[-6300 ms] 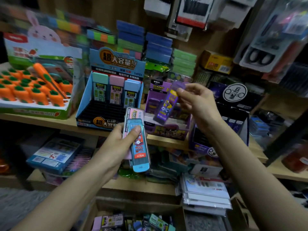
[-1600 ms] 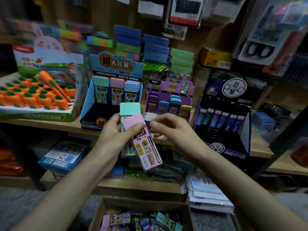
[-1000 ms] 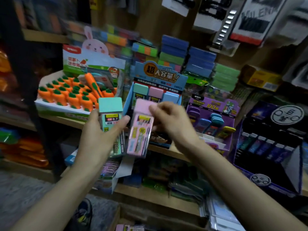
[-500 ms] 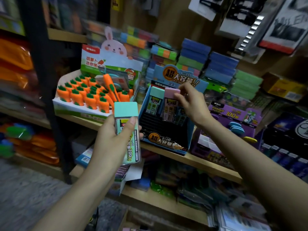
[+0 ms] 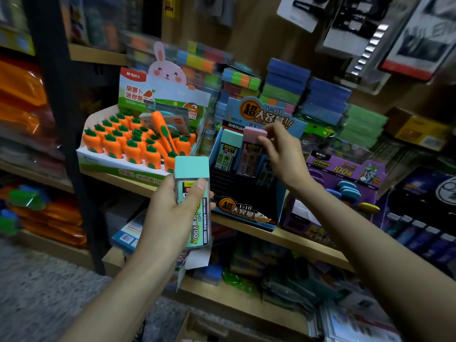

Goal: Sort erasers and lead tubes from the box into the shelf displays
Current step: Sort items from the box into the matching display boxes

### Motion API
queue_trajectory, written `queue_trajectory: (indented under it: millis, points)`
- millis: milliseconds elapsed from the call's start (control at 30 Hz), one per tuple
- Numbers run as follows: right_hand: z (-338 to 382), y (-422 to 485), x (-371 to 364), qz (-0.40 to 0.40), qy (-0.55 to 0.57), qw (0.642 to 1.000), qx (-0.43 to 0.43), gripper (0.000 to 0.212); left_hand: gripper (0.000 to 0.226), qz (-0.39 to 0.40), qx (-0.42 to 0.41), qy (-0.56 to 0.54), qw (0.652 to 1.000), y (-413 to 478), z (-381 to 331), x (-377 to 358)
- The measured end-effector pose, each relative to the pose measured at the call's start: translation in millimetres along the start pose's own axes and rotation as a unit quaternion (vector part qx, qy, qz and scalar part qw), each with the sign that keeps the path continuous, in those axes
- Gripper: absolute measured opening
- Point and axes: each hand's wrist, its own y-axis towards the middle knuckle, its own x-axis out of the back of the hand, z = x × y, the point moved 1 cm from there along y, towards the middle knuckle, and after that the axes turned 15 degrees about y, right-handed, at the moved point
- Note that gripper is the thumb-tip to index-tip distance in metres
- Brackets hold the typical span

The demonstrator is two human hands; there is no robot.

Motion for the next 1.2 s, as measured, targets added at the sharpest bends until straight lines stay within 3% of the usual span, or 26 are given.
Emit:
queue_trajectory:
  millis: [300, 433, 567, 700, 800, 900, 1100, 1200]
  points:
    - [-4, -5, -10, 0.030, -0.010, 0.999, -0.009, 0.020, 0.012, 0.001, 0.001, 0.000, 1.000, -1, 2, 0]
    - [-3, -3, -9, 0.028, -0.137, 0.989, 0.049, 0.011, 0.016, 0.033, -0.014, 0.015, 0.999, -1, 2, 2]
    - [-10, 3, -1, 0.061, -0.250, 0.966, 0.036, 0.013, 0.022, 0.070, -0.042, -0.028, 0.996, 22, -14, 4]
    - [-4, -1, 9, 0.068, -0.244, 0.967, 0.028, 0.026, 0.022, 0.108, -0.125, 0.078, 0.983, 78, -41, -7]
    - [7, -30, 13, 0.051, -0.201, 0.978, 0.030, 0.023, 0.020, 0.149, -0.144, 0.142, 0.968, 116, -55, -22]
    - [9, -68, 5, 0.094, -0.140, 0.986, -0.001, 0.023, 0.017, 0.174, -0.174, 0.282, 0.927, 146, -55, -30]
    - [0, -109, -27, 0.161, -0.174, 0.971, -0.047, 0.055, 0.020, 0.209, -0.250, 0.435, 0.839, 164, -34, -30]
    - [0, -111, -31, 0.135, -0.202, 0.970, -0.015, 0.044, 0.019, 0.219, -0.297, 0.480, 0.796, 166, -30, -34]
